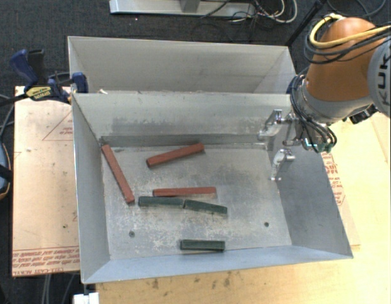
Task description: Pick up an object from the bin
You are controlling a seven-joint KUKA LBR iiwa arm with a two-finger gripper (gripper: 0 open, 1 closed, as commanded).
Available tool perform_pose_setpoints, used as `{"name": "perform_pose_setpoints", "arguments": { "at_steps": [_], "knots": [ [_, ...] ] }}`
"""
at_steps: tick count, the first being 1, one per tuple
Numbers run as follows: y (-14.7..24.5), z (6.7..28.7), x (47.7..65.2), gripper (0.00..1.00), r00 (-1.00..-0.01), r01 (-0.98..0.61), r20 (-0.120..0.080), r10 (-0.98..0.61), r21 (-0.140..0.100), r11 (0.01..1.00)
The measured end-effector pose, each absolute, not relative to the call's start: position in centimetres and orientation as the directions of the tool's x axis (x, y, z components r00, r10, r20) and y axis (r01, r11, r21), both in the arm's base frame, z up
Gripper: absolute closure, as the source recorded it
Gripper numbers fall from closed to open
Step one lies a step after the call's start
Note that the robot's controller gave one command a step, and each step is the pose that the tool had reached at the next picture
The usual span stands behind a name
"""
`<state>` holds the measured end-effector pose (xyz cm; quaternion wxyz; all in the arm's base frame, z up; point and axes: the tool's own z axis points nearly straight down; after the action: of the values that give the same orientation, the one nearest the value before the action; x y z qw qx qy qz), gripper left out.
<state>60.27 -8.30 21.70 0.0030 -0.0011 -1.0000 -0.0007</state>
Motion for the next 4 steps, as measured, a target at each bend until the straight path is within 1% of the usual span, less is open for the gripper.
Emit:
{"name": "perform_pose_setpoints", "arguments": {
  "at_steps": [1,2,3,4],
  "knots": [
    [-8.3,22.2,60.4,0.00,-1.000,0.000,-0.002,0.000,0.000,1.000],
    [-3.3,18.5,57.8,0.00,-0.996,-0.093,-0.003,-0.093,0.000,0.996],
    [2.0,15.1,55.8,0.00,-0.986,-0.166,0.005,-0.166,0.004,0.986],
    [3.8,13.9,57.1,0.00,-1.000,0.014,-0.003,0.014,0.001,1.000]
  ]
}}
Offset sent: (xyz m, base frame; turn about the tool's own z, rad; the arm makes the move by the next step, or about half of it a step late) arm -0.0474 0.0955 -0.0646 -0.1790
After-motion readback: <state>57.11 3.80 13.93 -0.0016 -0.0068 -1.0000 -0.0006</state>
